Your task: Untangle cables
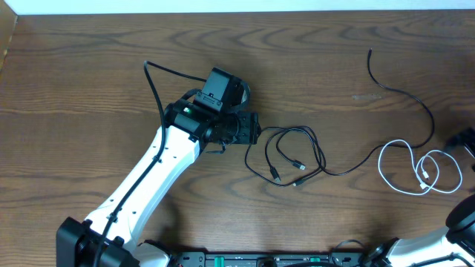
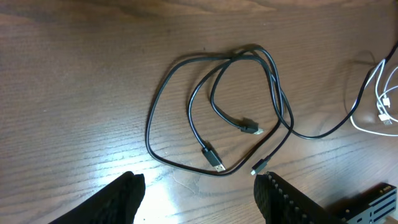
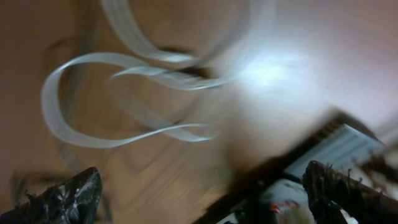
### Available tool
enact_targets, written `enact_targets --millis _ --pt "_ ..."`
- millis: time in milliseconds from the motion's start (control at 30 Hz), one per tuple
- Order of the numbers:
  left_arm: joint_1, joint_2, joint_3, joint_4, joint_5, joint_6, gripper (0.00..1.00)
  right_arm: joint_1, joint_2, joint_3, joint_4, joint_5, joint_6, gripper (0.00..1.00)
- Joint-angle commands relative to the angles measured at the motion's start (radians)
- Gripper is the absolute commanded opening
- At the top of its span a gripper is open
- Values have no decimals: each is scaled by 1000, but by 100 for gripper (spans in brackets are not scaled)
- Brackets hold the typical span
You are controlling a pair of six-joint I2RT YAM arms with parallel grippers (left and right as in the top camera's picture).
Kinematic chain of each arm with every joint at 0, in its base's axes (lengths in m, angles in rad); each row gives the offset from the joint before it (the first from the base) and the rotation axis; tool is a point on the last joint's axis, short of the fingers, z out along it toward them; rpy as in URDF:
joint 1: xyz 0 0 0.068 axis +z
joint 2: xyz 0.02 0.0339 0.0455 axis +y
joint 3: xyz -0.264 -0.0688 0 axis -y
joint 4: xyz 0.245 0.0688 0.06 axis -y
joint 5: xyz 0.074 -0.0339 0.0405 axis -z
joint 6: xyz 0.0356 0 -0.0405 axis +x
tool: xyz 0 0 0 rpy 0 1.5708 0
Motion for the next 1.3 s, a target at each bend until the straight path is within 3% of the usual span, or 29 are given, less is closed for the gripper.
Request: enact_targets --millis 0,167,533,933,1033,1267 --pt "0 -2 5 -2 -10 16 62 74 -5 -2 19 -180 -215 99" --pt "0 -2 5 -2 -10 16 62 169 -5 -78 112 -13 -108 99" --pt "0 -2 5 -2 -10 12 62 256 -5 -342 579 -40 -107 92" --pt "0 -2 5 -2 -3 11 62 288 -5 -473 762 -36 -62 80" --pt "0 -2 5 -2 -3 11 62 288 -5 -473 758 -36 -62 73" --pt "0 -2 5 -2 -3 11 62 288 -5 -473 758 -37 -62 40"
